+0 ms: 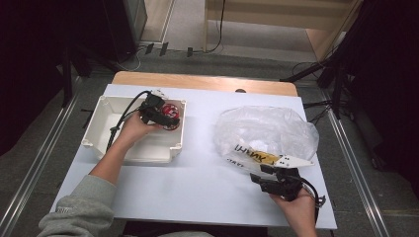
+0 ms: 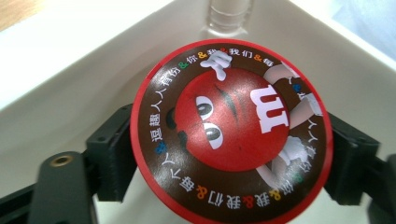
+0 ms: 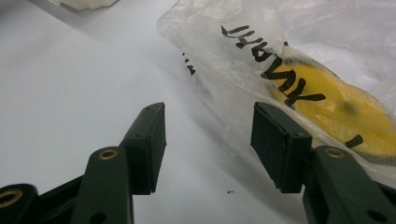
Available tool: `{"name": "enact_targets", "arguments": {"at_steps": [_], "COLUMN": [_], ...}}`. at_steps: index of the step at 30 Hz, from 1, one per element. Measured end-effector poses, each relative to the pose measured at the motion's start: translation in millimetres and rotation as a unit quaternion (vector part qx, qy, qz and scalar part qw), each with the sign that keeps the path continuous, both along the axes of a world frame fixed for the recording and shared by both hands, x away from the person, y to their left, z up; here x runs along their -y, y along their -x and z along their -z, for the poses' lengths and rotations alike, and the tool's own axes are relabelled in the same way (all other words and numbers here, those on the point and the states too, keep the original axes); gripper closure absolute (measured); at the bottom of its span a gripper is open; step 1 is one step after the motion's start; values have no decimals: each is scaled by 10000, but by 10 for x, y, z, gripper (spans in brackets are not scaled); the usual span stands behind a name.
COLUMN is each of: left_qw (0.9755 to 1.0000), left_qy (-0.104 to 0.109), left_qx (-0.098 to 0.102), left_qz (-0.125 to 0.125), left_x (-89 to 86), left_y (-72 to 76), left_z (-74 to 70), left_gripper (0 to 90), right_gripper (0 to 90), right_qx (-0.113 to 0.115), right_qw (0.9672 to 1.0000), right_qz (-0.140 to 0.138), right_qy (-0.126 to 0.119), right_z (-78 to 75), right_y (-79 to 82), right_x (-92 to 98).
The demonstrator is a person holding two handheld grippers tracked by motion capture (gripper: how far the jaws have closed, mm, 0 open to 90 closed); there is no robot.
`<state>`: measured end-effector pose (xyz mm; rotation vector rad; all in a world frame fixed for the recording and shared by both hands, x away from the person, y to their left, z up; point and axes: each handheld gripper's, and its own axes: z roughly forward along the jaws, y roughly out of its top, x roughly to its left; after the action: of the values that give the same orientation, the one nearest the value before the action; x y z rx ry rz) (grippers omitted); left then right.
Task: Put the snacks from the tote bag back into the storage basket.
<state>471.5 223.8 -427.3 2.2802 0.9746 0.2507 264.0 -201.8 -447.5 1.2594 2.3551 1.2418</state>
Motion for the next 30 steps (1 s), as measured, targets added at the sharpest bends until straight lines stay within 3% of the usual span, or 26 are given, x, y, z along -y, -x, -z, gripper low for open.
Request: {"name": "enact_targets", "arguments": {"at_steps": [3, 13, 19, 22, 25, 28, 30], "left_qw": [10000, 10000, 9996, 9996, 9997, 9992, 9995], "left_qy": [-11, -16, 210, 196, 139, 336, 256], "left_qx": [-3, -9, 12, 13, -37, -119, -128], "left_qz": [-35, -28, -190, -225, -217, -172, -143], "left_x": [-20, -118, -257, -313, -363, -419, -430], "left_y": [21, 127, 203, 259, 323, 405, 447], "left_z": [-38, -177, -278, -312, -327, -337, -344], "left_gripper": [143, 146, 157, 172, 207, 330, 368], "right_gripper": [462, 462, 462, 462, 462, 462, 462], "right_qx": [-2, 2, 4, -1, -4, 5, -3], "right_qw": [10000, 10000, 9999, 9999, 9999, 9998, 9998], "right_qz": [-14, -85, -106, -137, -160, -187, -204], "right_qy": [1, -5, -2, -9, -5, -9, -8], "right_z": [-2, -3, -7, -8, -9, -9, -11], "right_y": [-4, -33, -48, -61, -68, -81, -90], "right_x": [-4, -28, -38, -50, -61, -68, -73]}}
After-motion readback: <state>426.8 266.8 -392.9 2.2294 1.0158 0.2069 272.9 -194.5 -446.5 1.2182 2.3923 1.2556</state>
